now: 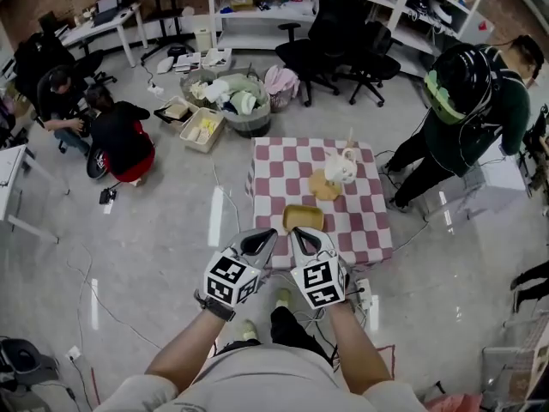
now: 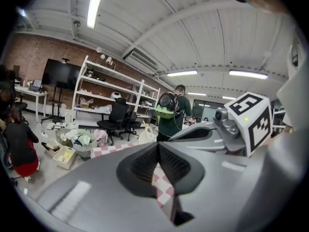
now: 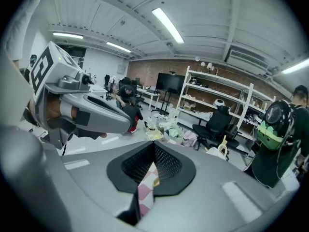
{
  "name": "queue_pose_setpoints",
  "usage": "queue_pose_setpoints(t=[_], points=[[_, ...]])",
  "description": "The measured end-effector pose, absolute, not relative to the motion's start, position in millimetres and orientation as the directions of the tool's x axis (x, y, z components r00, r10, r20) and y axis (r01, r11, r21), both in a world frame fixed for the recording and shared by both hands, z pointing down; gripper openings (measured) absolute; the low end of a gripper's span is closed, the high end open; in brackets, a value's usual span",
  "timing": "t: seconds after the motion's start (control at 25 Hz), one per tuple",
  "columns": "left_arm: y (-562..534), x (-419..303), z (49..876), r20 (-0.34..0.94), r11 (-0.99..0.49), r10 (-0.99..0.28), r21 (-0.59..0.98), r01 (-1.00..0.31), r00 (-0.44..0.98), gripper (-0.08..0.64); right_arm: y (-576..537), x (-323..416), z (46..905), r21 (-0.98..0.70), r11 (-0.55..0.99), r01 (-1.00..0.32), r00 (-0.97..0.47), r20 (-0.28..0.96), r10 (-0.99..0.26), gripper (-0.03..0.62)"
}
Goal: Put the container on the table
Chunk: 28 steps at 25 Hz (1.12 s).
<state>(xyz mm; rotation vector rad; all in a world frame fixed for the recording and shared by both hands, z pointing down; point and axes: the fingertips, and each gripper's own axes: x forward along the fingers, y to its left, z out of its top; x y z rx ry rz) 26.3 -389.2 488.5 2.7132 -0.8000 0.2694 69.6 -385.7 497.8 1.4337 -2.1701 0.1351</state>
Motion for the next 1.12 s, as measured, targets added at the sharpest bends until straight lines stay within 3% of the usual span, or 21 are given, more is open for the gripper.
queue_pose_setpoints(t=[0.56,1.12], points=[[-381,4,404,0.136,-0.788,-0.565,0.205,-0.581,0.814,0.006,-372,66,410,0.154,0.336,-0.929,-0.279,0.304,-0.911,0.009],[-363,-5,377,0.081,-0.788,-0.582,0.189,-0.586,0.809,0.006,-354,61,383,0.105,0.303,-0.947,-0.275,0.221,-0.936,0.011]])
